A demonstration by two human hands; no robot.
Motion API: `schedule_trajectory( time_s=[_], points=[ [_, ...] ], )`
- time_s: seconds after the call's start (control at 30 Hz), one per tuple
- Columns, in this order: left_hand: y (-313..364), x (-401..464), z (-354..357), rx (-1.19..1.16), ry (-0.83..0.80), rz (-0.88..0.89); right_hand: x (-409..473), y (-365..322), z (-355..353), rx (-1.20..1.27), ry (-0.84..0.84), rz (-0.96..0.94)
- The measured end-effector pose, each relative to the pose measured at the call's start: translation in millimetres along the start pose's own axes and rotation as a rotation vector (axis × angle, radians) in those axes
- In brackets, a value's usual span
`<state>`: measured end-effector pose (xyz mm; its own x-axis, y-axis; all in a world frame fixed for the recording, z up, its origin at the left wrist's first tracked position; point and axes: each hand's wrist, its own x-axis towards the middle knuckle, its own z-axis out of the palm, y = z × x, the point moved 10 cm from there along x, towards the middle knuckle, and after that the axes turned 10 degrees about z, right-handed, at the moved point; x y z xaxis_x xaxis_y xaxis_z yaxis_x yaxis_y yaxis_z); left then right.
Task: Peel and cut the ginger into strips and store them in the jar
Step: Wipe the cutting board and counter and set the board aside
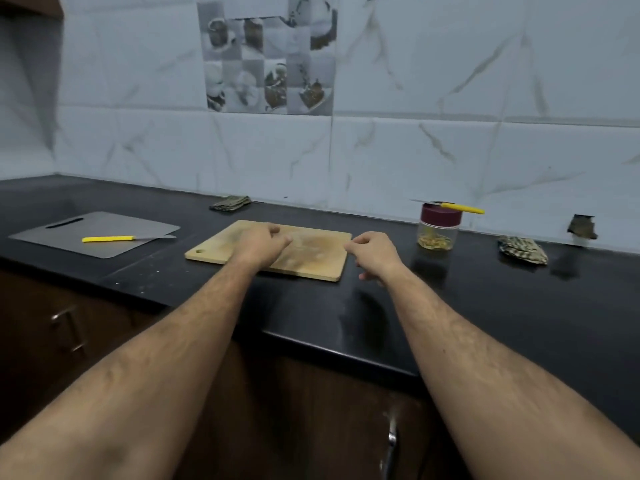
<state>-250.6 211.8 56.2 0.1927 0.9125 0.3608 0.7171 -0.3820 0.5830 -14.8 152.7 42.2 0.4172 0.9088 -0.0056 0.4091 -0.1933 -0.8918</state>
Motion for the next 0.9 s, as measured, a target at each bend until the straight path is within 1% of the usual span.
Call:
schedule_trajectory(
  time_s=[0.07, 0.23, 0.33, 0.47, 0.57, 0.7, 0.8, 0.9],
  points=[
    [-21.1, 2.6, -14.3, 0.042, 0.016, -0.025, 1.0, -0.8, 0.7, -0.055, 0.007, 0.015],
    [-101.9, 31.0, -51.1, 0.2, 0.063, -0.176, 28.4, -8.3, 22.7, -0.258, 0.058, 0.09],
    [-127.0, 47.9, -56.1, 0.258, 0.064, -0.235, 43.2, -5.5, 26.8, -0.319, 0.089, 0.16],
    [-146.5, 64.2, -41.3, 0.28, 0.023, -0.298, 57.4, -4.8, 35.2, -0.338, 0.124, 0.201],
    [-148.5, 70.8, -35.4, 0.334, 0.045, -0.334, 65.3, -5.6, 42.4, -0.368, 0.141, 0.2],
    [-160.7, 70.9, -31.5, 0.404, 0.035, -0.392, 73.3, -5.7, 45.5, -0.442, 0.191, 0.191],
    [-169.2, 71.5, -32.0, 0.369, 0.061, -0.396, 77.3, -3.4, 47.2, -0.44, 0.195, 0.208],
    [-170.5, 69.4, -34.9, 0.288, 0.11, -0.412, 81.1, 1.5, 46.9, -0.374, 0.19, 0.232]
  ],
)
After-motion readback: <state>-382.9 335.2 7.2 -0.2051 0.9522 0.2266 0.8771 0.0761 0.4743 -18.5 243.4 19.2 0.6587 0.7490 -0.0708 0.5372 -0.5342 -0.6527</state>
